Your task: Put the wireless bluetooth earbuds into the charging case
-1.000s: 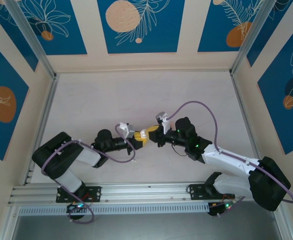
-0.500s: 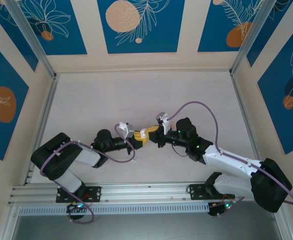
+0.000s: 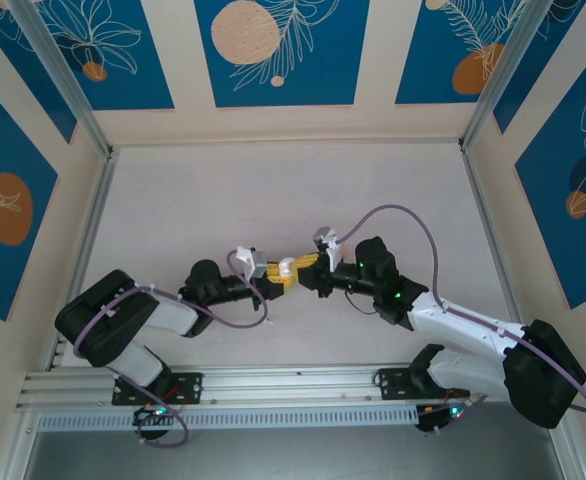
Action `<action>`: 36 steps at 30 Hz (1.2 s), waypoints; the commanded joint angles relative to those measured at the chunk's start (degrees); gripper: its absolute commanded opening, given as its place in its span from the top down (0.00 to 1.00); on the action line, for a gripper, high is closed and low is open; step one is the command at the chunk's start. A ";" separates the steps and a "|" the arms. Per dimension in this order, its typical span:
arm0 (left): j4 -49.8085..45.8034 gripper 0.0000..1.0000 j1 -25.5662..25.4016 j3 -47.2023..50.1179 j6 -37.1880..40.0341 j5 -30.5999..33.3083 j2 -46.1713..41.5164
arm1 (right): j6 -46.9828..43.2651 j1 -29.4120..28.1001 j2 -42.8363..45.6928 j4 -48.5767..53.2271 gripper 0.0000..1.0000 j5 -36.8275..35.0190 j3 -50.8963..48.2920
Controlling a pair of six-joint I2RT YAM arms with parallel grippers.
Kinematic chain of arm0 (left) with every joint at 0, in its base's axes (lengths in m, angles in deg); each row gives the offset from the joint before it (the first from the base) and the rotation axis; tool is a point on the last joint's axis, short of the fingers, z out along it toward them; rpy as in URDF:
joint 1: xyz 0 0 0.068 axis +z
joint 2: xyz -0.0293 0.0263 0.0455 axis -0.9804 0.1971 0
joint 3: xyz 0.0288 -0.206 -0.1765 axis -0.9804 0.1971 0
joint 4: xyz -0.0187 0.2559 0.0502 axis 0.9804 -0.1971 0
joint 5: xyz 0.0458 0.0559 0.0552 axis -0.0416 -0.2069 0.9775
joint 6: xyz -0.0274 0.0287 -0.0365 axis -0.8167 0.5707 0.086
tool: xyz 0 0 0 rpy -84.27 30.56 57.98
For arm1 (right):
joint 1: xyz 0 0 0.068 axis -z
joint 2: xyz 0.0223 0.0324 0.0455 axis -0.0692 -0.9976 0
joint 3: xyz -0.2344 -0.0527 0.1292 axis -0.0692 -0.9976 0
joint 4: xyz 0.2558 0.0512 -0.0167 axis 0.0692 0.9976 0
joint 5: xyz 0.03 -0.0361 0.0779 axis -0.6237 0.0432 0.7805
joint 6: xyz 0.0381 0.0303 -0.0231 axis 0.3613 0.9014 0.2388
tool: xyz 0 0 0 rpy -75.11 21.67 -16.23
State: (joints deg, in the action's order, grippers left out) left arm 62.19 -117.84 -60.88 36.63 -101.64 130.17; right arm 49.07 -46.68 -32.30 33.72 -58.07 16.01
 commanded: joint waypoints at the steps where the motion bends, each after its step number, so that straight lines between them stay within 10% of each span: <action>1: 3.93 0.80 -0.26 -0.08 2.54 -0.68 -2.16 | -0.69 -0.02 0.26 3.05 0.81 4.22 -1.18; 36: 3.93 0.78 -0.33 2.31 7.75 2.22 -2.83 | 2.02 0.58 5.61 8.55 0.47 2.57 3.70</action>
State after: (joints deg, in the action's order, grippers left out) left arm 62.78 -117.88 -59.52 41.31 -100.79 128.29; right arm 50.23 -46.23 -29.34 39.28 -55.49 17.22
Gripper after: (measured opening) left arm 0.222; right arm 0.527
